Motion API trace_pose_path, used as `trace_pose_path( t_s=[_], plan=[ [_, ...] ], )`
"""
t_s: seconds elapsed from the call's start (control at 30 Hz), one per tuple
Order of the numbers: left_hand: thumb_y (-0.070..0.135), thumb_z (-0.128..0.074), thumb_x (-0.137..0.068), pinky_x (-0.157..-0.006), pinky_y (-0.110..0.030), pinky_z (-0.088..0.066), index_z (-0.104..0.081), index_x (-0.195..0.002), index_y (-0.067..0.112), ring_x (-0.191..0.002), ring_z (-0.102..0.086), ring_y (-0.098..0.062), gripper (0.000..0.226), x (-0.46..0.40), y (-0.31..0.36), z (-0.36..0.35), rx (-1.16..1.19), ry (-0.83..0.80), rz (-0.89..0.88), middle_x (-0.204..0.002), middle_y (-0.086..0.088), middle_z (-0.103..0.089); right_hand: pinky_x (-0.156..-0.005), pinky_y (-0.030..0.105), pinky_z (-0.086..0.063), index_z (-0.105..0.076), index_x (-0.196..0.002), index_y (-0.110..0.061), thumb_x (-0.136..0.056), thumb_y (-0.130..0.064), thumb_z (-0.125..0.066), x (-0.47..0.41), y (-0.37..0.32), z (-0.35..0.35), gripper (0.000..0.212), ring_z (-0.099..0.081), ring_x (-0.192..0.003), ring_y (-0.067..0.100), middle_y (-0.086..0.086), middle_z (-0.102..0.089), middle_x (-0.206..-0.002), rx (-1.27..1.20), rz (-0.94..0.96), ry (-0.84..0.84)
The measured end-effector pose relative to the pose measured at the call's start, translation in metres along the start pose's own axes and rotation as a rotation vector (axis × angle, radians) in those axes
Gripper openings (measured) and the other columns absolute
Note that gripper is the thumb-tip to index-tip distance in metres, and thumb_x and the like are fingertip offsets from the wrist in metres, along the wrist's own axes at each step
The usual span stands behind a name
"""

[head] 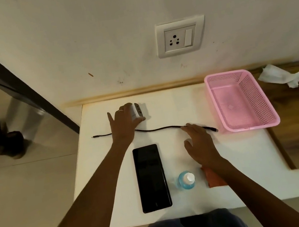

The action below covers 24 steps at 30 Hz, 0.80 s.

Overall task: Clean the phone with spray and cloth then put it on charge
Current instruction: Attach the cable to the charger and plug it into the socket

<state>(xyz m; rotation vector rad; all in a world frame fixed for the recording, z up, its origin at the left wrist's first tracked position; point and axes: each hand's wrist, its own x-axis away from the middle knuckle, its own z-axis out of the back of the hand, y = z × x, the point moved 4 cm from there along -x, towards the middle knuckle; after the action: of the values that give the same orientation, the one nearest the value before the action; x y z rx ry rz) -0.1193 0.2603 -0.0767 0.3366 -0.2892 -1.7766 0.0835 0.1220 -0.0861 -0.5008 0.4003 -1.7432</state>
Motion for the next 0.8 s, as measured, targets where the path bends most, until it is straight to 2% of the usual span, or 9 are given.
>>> trace_pose_path(
  t_s=[0.13, 0.27, 0.33, 0.4, 0.5, 0.57, 0.6, 0.7, 0.8],
  plan=[
    [0.047, -0.063, -0.084, -0.116, -0.042, -0.013, -0.044, -0.133, 0.015, -0.121, -0.050, -0.023, 0.062, 0.043, -0.001, 0.015, 0.356, 0.228, 0.101, -0.131, -0.006, -0.055, -0.114, 0.032, -0.019, -0.041, -0.138, -0.012, -0.091, -0.011, -0.050, 0.004, 0.004, 0.003, 0.048, -0.027, -0.139, 0.020, 0.006, -0.035, -0.149, 0.025, -0.028, -0.020],
    [0.050, -0.067, -0.077, -0.108, -0.030, -0.029, -0.046, -0.127, 0.024, -0.118, -0.047, -0.014, 0.060, 0.092, -0.005, 0.026, 0.660, 0.322, 0.233, -0.124, 0.008, -0.056, -0.114, 0.029, -0.020, -0.042, -0.137, -0.011, -0.093, -0.014, -0.048, 0.010, 0.008, 0.010, 0.045, -0.031, -0.137, 0.019, 0.006, -0.039, -0.146, 0.094, -0.079, -0.007],
    [0.054, -0.065, -0.075, -0.115, -0.035, -0.023, -0.044, -0.127, 0.029, -0.116, -0.043, 0.002, 0.061, 0.113, -0.007, 0.031, 0.713, 0.343, 0.271, -0.119, 0.021, -0.052, -0.112, 0.029, -0.023, -0.046, -0.135, -0.011, -0.093, -0.016, -0.048, 0.012, 0.007, 0.016, 0.042, -0.035, -0.134, 0.020, 0.007, -0.044, -0.143, 0.134, -0.110, 0.011],
    [0.053, -0.066, -0.074, -0.116, -0.048, -0.024, -0.041, -0.125, 0.038, -0.113, -0.039, 0.012, 0.058, 0.128, -0.009, 0.035, 0.740, 0.355, 0.303, -0.114, 0.036, -0.047, -0.109, 0.031, -0.028, -0.050, -0.130, -0.010, -0.091, -0.015, -0.049, 0.009, 0.000, 0.022, 0.039, -0.038, -0.131, 0.021, 0.008, -0.048, -0.139, 0.141, -0.123, 0.018],
    [0.051, -0.066, -0.074, -0.110, -0.055, -0.032, -0.037, -0.119, 0.051, -0.112, -0.042, 0.008, 0.054, 0.143, -0.011, 0.042, 0.753, 0.379, 0.333, -0.110, 0.047, -0.042, -0.100, 0.031, -0.035, -0.060, -0.118, -0.012, -0.087, -0.009, -0.052, 0.003, -0.025, 0.032, 0.032, -0.045, -0.120, 0.024, 0.007, -0.057, -0.127, 0.065, -0.060, 0.067],
    [0.051, -0.067, -0.073, -0.110, -0.055, -0.034, -0.037, -0.119, 0.051, -0.114, -0.044, 0.001, 0.055, 0.150, -0.012, 0.045, 0.761, 0.395, 0.355, -0.112, 0.044, -0.043, -0.094, 0.032, -0.039, -0.065, -0.109, -0.013, -0.087, -0.009, -0.053, -0.005, -0.050, 0.036, 0.026, -0.049, -0.112, 0.025, 0.006, -0.063, -0.117, 0.006, 0.017, 0.074],
    [0.051, -0.067, -0.073, -0.109, -0.053, -0.035, -0.037, -0.120, 0.049, -0.115, -0.044, -0.001, 0.056, 0.151, -0.014, 0.046, 0.763, 0.401, 0.364, -0.114, 0.037, -0.045, -0.094, 0.034, -0.040, -0.066, -0.106, -0.014, -0.087, -0.011, -0.053, -0.010, -0.063, 0.036, 0.023, -0.051, -0.109, 0.025, 0.005, -0.064, -0.113, -0.007, 0.062, 0.040],
    [0.052, -0.065, -0.072, -0.108, -0.045, -0.039, -0.041, -0.128, 0.036, -0.118, -0.043, -0.004, 0.062, 0.155, -0.020, 0.046, 0.747, 0.407, 0.399, -0.127, 0.011, -0.050, -0.094, 0.038, -0.043, -0.066, -0.106, -0.012, -0.089, -0.015, -0.054, -0.029, -0.107, 0.026, 0.021, -0.056, -0.106, 0.024, 0.006, -0.066, -0.110, -0.038, 0.217, -0.178],
    [0.053, -0.064, -0.072, -0.101, -0.032, -0.038, -0.040, -0.132, 0.029, -0.118, -0.042, -0.006, 0.069, 0.157, -0.026, 0.043, 0.728, 0.394, 0.422, -0.132, 0.004, -0.050, -0.090, 0.036, -0.046, -0.066, -0.105, -0.007, -0.088, -0.017, -0.057, -0.047, -0.145, 0.007, 0.021, -0.057, -0.105, 0.024, 0.008, -0.065, -0.111, 0.015, 0.324, -0.364]
  ],
)
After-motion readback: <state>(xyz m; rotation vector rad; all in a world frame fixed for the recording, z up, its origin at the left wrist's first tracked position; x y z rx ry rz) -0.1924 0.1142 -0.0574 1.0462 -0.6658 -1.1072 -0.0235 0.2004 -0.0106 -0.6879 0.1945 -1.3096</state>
